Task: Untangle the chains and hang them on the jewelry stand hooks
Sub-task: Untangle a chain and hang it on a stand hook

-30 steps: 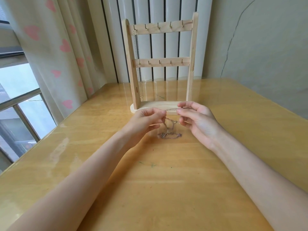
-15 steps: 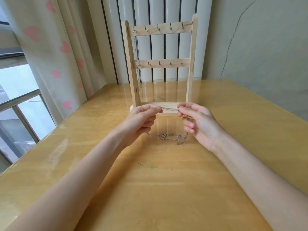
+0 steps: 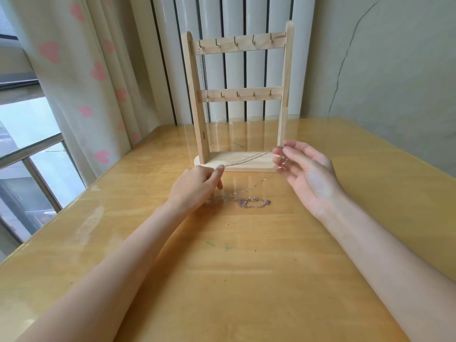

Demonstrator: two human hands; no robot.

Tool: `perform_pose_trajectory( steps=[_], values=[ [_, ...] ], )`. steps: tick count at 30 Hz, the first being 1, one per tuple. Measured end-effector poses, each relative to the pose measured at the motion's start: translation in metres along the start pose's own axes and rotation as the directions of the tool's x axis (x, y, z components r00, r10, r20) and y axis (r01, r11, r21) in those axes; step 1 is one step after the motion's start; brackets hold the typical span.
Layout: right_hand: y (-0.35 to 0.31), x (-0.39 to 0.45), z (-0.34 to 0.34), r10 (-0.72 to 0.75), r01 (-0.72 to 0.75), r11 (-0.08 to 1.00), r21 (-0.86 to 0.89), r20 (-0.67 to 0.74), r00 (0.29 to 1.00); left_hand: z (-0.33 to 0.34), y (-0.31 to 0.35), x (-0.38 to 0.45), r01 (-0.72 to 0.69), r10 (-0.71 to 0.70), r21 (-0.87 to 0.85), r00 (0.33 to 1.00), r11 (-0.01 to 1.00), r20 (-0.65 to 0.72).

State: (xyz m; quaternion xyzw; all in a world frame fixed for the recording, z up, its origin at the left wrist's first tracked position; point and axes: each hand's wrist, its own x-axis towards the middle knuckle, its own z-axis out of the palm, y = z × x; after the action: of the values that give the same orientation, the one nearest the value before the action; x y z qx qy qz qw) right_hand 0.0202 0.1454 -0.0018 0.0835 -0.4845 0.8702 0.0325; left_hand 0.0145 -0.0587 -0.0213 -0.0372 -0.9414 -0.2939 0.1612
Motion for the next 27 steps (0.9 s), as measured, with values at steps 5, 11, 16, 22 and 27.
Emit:
perform_pose_trajectory(
  steps=[5,11,16,22,27],
  values=[
    [0.000,-0.003,0.003,0.001,0.000,0.999,0.032,-0.030,1.000,-0.001,-0.002,0.002,0.099,-0.099,-0.166,0.995,0.981,0.009],
    [0.003,-0.004,0.003,0.041,-0.043,0.993,-0.114,-0.016,0.999,-0.010,0.002,0.006,0.337,-0.287,-0.625,0.940,0.705,0.184],
    [0.003,-0.002,-0.003,0.021,-0.028,0.995,-0.099,-0.074,0.997,-0.017,0.001,0.007,0.353,-0.283,-0.710,0.933,0.609,0.221],
    [0.011,0.000,-0.010,-0.011,-0.033,0.891,-0.453,-0.094,0.996,-0.024,-0.004,0.011,0.350,-0.354,-0.808,0.916,0.474,0.189],
    [0.014,0.002,-0.011,0.012,-0.046,0.905,-0.424,-0.083,0.997,-0.018,-0.003,0.008,0.382,-0.410,-0.592,0.907,0.710,0.093]
  ],
)
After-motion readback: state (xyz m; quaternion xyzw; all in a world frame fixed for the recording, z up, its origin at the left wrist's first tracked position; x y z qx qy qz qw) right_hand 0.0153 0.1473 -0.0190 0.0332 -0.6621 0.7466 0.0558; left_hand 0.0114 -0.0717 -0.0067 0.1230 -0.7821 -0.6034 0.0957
